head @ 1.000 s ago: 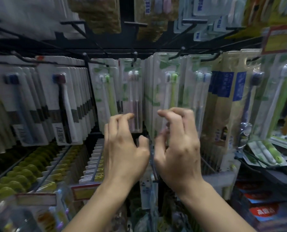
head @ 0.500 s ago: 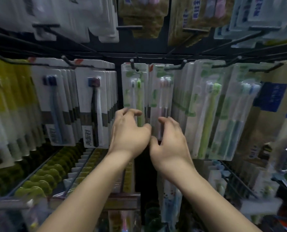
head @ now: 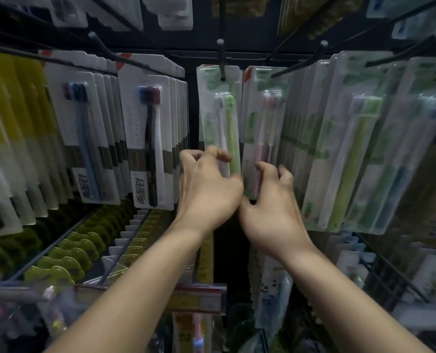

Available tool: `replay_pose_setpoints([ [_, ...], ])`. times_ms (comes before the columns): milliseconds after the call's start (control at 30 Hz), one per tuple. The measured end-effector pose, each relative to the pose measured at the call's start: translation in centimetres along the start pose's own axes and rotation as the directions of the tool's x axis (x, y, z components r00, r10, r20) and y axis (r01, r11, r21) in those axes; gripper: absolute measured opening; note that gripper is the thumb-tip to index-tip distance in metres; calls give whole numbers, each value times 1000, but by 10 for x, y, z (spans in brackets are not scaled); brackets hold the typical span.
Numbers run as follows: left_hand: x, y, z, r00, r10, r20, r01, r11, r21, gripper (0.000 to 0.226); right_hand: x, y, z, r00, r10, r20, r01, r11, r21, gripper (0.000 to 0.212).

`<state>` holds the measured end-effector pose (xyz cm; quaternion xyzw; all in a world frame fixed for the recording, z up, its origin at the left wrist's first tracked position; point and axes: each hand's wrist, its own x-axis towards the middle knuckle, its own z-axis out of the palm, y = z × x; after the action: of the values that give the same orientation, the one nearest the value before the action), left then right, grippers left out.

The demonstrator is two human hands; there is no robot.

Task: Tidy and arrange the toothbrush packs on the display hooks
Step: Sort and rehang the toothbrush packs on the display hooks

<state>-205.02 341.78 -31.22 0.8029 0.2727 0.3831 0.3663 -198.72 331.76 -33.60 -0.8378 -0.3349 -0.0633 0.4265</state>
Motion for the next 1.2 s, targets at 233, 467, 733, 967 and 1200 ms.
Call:
replay_pose_setpoints([
  [233, -3, -5, -3, 995, 64, -72, -67, 996, -50, 28, -1, -4, -1, 998, -20, -65, 29, 990, 135, 56],
  [467, -10, -7, -5, 957, 174, -230, -208, 969, -133, 36, -6, -7, 5, 974, -123, -192, 154, 976, 151, 43],
  [733, -11, -8, -8, 961, 37, -275, -147, 910, -389, 37, -9, -5, 9, 915, -141, -378, 223, 958, 182, 34],
  [967, -7, -7, -11, 955, -91, -281, -52, 885, -462, 30, -14, -11, 2, 947, -84, -309, 180, 938, 296, 62],
  [1200, -16, -5, -9, 927, -56, -371, -119, 894, -432, 28, -22, -12, -2, 948, -72, -311, 182, 922, 341, 63],
])
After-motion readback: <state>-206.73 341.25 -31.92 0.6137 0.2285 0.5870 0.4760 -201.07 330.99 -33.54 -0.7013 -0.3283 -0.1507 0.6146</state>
